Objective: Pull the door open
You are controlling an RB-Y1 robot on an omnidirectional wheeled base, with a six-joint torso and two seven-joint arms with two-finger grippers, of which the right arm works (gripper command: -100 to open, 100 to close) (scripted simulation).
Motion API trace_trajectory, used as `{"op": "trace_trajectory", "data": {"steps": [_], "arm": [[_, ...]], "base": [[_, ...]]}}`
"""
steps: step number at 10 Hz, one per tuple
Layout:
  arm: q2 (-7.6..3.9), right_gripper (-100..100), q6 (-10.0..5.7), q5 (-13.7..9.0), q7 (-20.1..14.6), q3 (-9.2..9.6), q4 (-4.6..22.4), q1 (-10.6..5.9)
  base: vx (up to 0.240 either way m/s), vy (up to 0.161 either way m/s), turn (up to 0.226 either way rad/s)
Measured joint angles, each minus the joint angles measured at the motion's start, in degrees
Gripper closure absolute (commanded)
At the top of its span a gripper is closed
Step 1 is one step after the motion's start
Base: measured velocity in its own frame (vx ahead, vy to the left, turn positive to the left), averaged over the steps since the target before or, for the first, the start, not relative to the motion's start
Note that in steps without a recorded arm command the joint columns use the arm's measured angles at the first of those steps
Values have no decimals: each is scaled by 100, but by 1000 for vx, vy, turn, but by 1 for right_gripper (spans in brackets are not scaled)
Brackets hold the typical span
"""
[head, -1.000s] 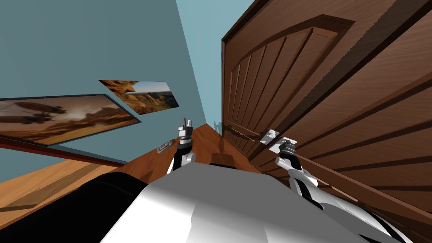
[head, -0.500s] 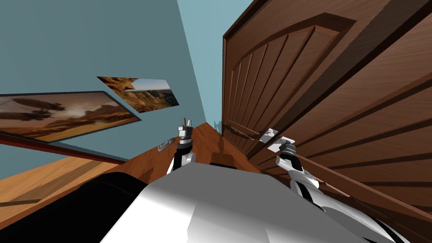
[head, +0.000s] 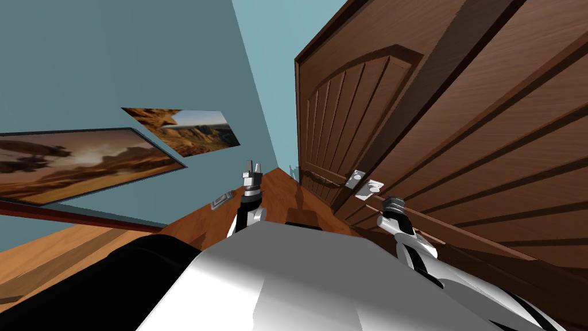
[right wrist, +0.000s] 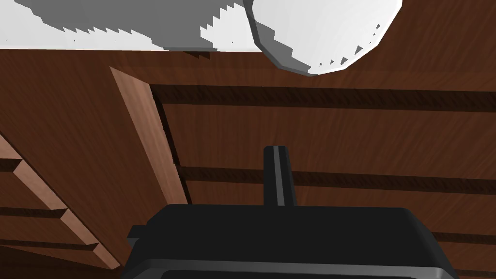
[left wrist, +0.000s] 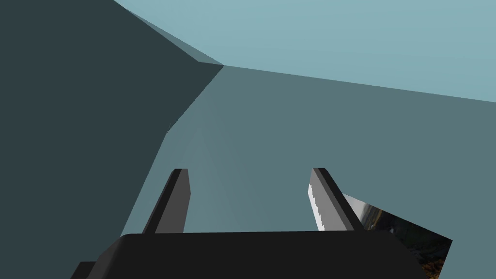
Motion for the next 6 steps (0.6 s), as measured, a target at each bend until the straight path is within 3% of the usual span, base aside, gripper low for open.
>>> {"op": "trace_trajectory", "data": {"steps": [4, 6], "arm": [[82, -100, 113, 41, -20, 95, -238, -20], [74, -100, 100, 79, -77, 183, -206, -111]], "base": [[-142, 157, 38], [-162, 151, 36]]}}
